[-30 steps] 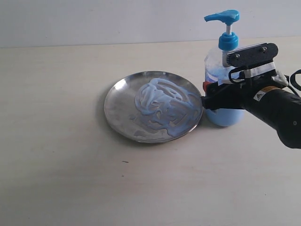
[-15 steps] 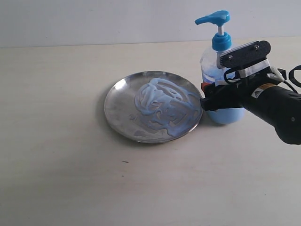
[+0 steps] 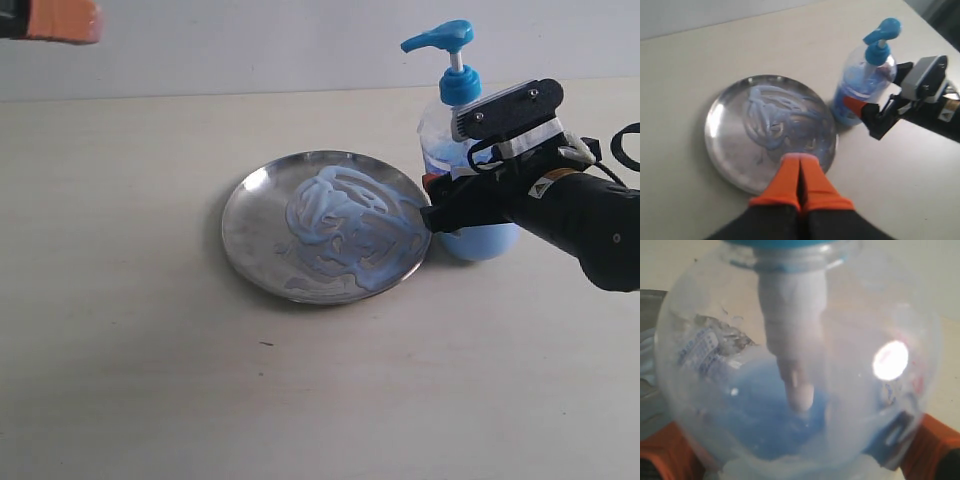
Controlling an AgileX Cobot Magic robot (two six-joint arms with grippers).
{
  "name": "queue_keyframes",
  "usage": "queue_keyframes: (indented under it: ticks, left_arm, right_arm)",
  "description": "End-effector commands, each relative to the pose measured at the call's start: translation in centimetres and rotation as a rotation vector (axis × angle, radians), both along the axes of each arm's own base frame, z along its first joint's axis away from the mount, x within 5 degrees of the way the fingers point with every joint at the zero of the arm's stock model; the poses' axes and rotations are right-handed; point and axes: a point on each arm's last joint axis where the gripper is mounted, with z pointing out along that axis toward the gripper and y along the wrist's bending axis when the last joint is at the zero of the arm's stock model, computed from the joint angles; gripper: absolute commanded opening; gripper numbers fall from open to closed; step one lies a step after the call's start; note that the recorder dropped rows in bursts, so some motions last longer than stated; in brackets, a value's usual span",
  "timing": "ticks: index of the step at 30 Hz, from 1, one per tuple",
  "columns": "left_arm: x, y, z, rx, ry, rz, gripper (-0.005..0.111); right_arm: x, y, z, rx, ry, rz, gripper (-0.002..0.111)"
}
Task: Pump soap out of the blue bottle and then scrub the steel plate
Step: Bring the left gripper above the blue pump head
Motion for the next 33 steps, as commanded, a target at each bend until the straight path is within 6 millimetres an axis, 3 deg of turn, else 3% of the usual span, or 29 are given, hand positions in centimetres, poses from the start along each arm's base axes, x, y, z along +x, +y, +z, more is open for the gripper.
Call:
queue_keyframes:
  ticks: [1, 7, 16, 22, 33]
  left_arm:
    - [2.1, -2.2, 0.7, -0.1, 0.026, -0.106, 0.0]
    - [4.9, -5.0, 0.5, -0.197, 0.051, -0.191, 0.0]
    - [8.8, -12.7, 0.0, -0.188, 0.043, -0.348, 0.0]
    - [11.3, -15.8, 0.3, -0.185, 0.004, -0.385, 0.0]
    - [12.7, -20.5, -2.3, 0.015, -0.011, -0.355, 0.0]
  right_arm:
    - [0.4, 0.1, 0.8, -0.002, -0.051, 0.007, 0.0]
    - [0.4, 0.1, 0.8, 0.023, -0.046, -0.004, 0.0]
    - [0.4, 0.2, 0.8, 0.022, -0.047, -0.002, 0.0]
    - [0.4, 0.2, 0.8, 0.022, -0.047, -0.002, 0.0]
    - [0.4, 0.2, 0.8, 0.022, -0.048, -0.003, 0.0]
